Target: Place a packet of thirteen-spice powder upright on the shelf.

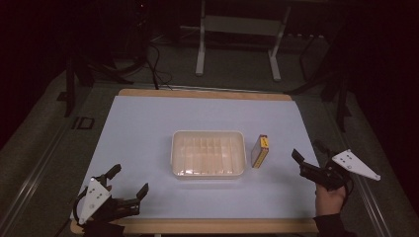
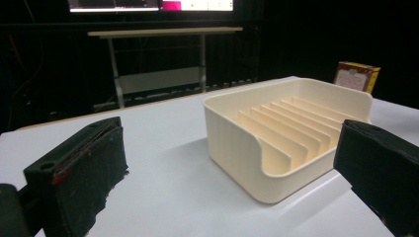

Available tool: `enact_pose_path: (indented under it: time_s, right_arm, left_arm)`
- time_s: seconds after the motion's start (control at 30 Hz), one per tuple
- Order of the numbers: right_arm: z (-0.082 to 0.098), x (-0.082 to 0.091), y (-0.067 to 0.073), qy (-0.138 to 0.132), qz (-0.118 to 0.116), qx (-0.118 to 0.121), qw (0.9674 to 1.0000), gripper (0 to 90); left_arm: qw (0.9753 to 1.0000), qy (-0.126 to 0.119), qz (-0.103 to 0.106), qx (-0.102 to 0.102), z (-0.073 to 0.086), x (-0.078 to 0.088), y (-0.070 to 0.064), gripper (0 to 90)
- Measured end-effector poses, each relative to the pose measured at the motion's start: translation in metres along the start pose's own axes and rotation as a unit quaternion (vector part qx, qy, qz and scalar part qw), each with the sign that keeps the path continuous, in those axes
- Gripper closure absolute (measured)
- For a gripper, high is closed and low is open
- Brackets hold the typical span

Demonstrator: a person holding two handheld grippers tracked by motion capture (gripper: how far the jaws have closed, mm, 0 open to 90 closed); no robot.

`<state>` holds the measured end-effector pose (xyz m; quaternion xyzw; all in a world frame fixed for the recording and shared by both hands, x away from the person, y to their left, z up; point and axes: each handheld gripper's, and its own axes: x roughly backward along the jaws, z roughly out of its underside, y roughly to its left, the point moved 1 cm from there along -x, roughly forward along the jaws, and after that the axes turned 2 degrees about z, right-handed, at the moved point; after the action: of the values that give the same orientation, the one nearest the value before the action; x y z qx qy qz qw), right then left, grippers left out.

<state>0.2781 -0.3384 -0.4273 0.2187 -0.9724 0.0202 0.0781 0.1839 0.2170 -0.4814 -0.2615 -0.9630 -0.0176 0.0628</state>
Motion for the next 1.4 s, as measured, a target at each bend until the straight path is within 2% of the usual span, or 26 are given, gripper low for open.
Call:
enact_pose_path:
  time_s: [0.13,0.27,0.3,0.33,0.43,0.57,0.67,0.73,0.8,0.83,0.87,0.9,0.93,0.97,1.0,1.03,1.07,1.27,1.3,1.33,1.37,1.4]
  right_arm:
    - [-0.002,-0.001,0.0,0.006,-0.004,0.005,1.0,13.9]
    - [-0.006,-0.004,0.001,0.014,-0.015,0.012,0.9997,13.9]
    - [-0.006,-0.004,0.001,0.014,-0.015,0.012,0.9997,13.9]
    - [-0.009,-0.007,0.001,0.028,-0.024,0.021,0.9991,13.9]
    - [-0.012,-0.01,0.0,0.038,-0.033,0.02,0.9985,13.9]
    - [-0.018,-0.012,-0.001,0.056,-0.035,0.032,0.9973,13.9]
    - [-0.021,-0.017,-0.003,0.082,-0.046,0.041,0.9947,13.9]
    - [-0.022,-0.02,-0.004,0.104,-0.051,0.049,0.992,13.8]
    - [-0.025,-0.024,-0.004,0.138,-0.077,0.068,0.9851,13.8]
    - [-0.025,-0.026,-0.004,0.147,-0.081,0.079,0.9826,13.8]
    - [-0.026,-0.028,-0.005,0.163,-0.091,0.09,0.9783,13.8]
    - [-0.027,-0.029,-0.006,0.172,-0.105,0.092,0.9752,13.8]
    - [-0.028,-0.031,-0.006,0.18,-0.119,0.092,0.972,13.6]
    - [-0.028,-0.031,-0.006,0.18,-0.119,0.092,0.972,13.6]
    - [-0.028,-0.032,-0.007,0.185,-0.126,0.096,0.9699,13.6]
    - [-0.029,-0.033,-0.01,0.2,-0.145,0.099,0.964,13.6]
    - [-0.03,-0.034,-0.011,0.206,-0.152,0.1,0.9616,13.6]
    - [-0.029,-0.036,-0.018,0.238,-0.177,0.099,0.9498,13.7]
    - [-0.028,-0.037,-0.022,0.256,-0.188,0.098,0.9432,13.7]
    - [-0.028,-0.037,-0.022,0.256,-0.188,0.098,0.9432,13.7]
    - [-0.027,-0.038,-0.023,0.263,-0.19,0.098,0.9408,13.7]
    - [-0.026,-0.038,-0.025,0.276,-0.196,0.094,0.9362,13.8]
  left_arm:
    - [1.0,-0.008,-0.002,-0.003,-0.001,0.002,-0.001,0.0]
    - [1.0,-0.003,-0.003,-0.003,0.001,0.003,0.001,0.0]
    - [1.0,0.003,-0.007,-0.005,0.002,0.003,0.001,0.0]
    - [0.9999,0.006,-0.009,-0.005,0.003,0.003,0.002,0.0]
    - [0.9997,0.017,-0.016,-0.006,0.004,0.002,0.003,0.0]
    - [0.9991,0.03,-0.029,-0.006,0.006,0.003,0.005,0.0]
    - [0.9984,0.043,-0.037,-0.003,0.007,0.003,0.005,0.0]
    - [0.9984,0.045,-0.035,-0.002,0.007,0.004,0.005,0.0]
    - [0.9984,0.045,-0.034,-0.001,0.007,0.005,0.005,0.0]
    - [0.9984,0.047,-0.032,0.001,0.007,0.006,0.004,0.0]
    - [0.9984,0.048,-0.029,0.001,0.007,0.006,0.004,0.0]
    - [0.9984,0.05,-0.027,0.001,0.007,0.006,0.004,0.0]
    - [0.9984,0.051,-0.025,0.001,0.007,0.006,0.004,0.0]
    - [0.9984,0.051,-0.025,0.001,0.007,0.006,0.004,0.0]
    - [0.9984,0.051,-0.023,0.001,0.007,0.007,0.004,0.0]
    - [0.9985,0.051,-0.022,0.002,0.007,0.007,0.005,0.0]
    - [0.9985,0.05,-0.022,0.002,0.007,0.007,0.005,0.0]
    - [0.9986,0.05,-0.017,0.005,0.008,0.009,0.007,0.0]
    - [0.9985,0.053,-0.016,0.003,0.008,0.009,0.006,0.0]
    - [0.9984,0.054,-0.014,0.002,0.008,0.009,0.006,0.0]
    - [0.9984,0.055,-0.01,0.001,0.009,0.009,0.006,0.0]
    - [0.9985,0.054,-0.009,0.001,0.009,0.009,0.006,0.0]
